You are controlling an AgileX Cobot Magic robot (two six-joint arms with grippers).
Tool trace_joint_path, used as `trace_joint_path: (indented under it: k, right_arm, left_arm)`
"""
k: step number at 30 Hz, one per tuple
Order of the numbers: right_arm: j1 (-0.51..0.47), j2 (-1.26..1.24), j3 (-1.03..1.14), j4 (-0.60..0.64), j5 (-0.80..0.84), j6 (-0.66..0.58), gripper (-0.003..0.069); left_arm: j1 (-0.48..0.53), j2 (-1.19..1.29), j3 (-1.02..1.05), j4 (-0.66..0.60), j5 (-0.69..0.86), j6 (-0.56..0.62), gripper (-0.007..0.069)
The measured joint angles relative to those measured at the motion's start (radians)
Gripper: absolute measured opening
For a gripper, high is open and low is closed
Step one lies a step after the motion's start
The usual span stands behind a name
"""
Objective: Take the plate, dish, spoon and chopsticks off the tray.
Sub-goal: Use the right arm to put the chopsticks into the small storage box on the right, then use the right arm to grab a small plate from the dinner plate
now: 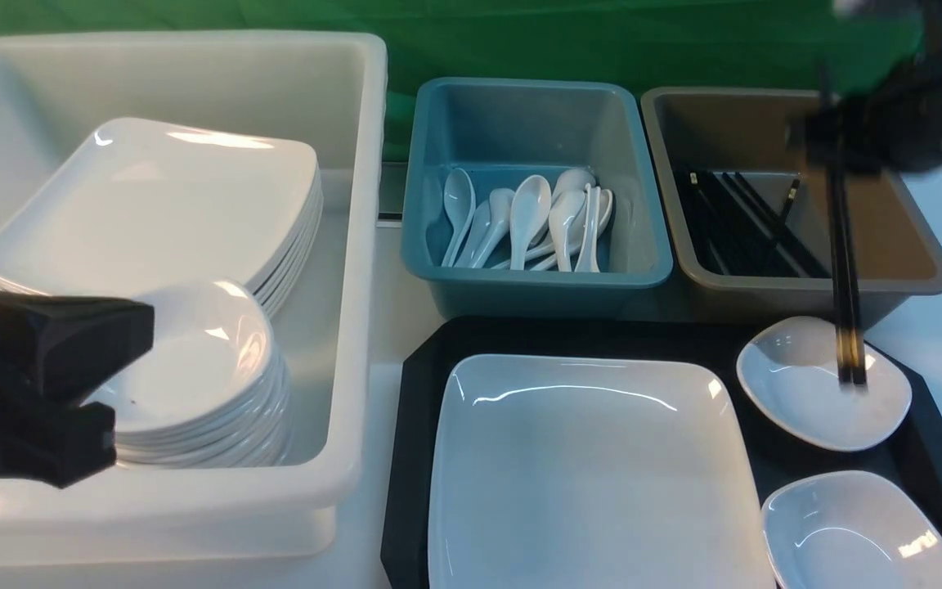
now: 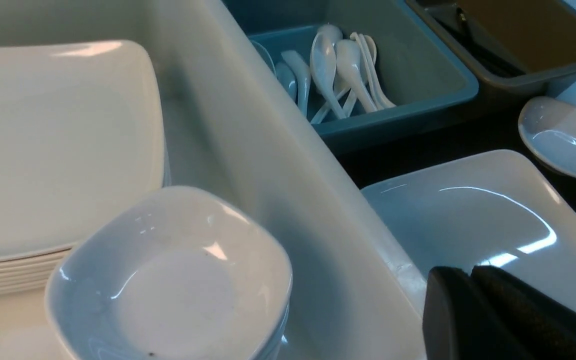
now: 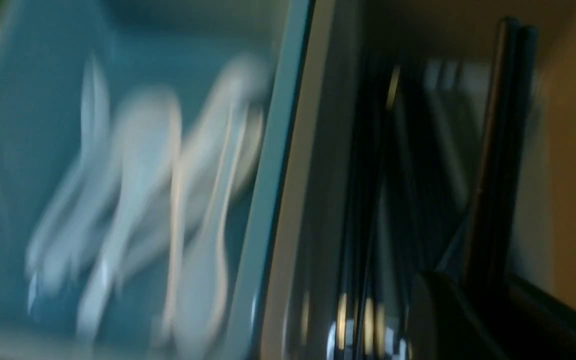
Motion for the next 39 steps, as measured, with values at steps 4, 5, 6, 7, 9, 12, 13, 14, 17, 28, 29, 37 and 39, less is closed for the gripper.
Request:
trace_joint_path:
  k: [4, 5, 6, 7, 9, 12, 13, 14, 17, 28, 29, 37, 39]
  right_arm:
    - [-0.041, 0.103, -0.114, 0.000, -0.138, 0.034, 0.0122]
    - [-0.056, 0.171, -0.166, 0.000, -0.189, 0.046, 0.0122]
    - [-0.060, 0.187, -0.177, 0.000, -0.193, 0.048, 0.0122]
    - [-0.068, 0.234, -0.205, 0.000, -0.218, 0.055, 0.0122]
    - [-0.073, 0.309, -0.244, 0.000, -0.245, 0.066, 0.0122]
    - [-0.074, 0.386, -0.274, 0.000, -0.274, 0.073, 0.0122]
    - [-0.074, 0.425, -0.281, 0.000, -0.289, 0.073, 0.0122]
    - [-0.074, 0.448, -0.281, 0.000, -0.290, 0.078, 0.0122]
    - [-0.074, 0.479, -0.281, 0.000, -0.274, 0.100, 0.0132]
    - [-0.074, 0.442, -0.284, 0.000, -0.112, 0.120, 0.0342]
    - [-0.074, 0.404, -0.284, -0.001, -0.045, 0.097, 0.0347]
    - [-0.073, 0.115, -0.290, -0.002, 0.455, -0.067, 0.0334]
    - [-0.067, 0.052, -0.283, 0.000, 0.602, -0.085, 0.0297]
  left_arm:
    - [0.000, 0.005, 0.000, 0.000, -0.003, 0.000, 0.0011]
    - [0.000, 0.007, 0.000, -0.002, 0.005, 0.000, 0.0011]
    - [0.000, 0.007, 0.000, -0.004, 0.007, 0.000, 0.0011]
    - [0.000, 0.008, 0.000, -0.011, 0.014, 0.000, 0.0011]
    - [0.000, 0.009, 0.000, -0.018, 0.022, 0.000, 0.0011]
    - [0.000, 0.010, 0.000, -0.018, 0.023, 0.000, 0.0011]
    - [0.000, 0.010, 0.000, -0.018, 0.023, 0.000, 0.0011]
    - [0.000, 0.010, 0.000, -0.018, 0.023, 0.000, 0.0011]
    - [0.000, 0.010, 0.000, -0.018, 0.023, 0.000, 0.0011]
    - [0.000, 0.010, 0.000, -0.025, 0.022, -0.004, 0.0011]
    - [0.000, 0.011, 0.000, -0.025, 0.022, -0.005, 0.0011]
    - [0.000, 0.011, 0.000, -0.037, 0.022, -0.022, 0.0011]
    - [0.000, 0.011, 0.000, -0.037, 0.018, -0.022, 0.0011]
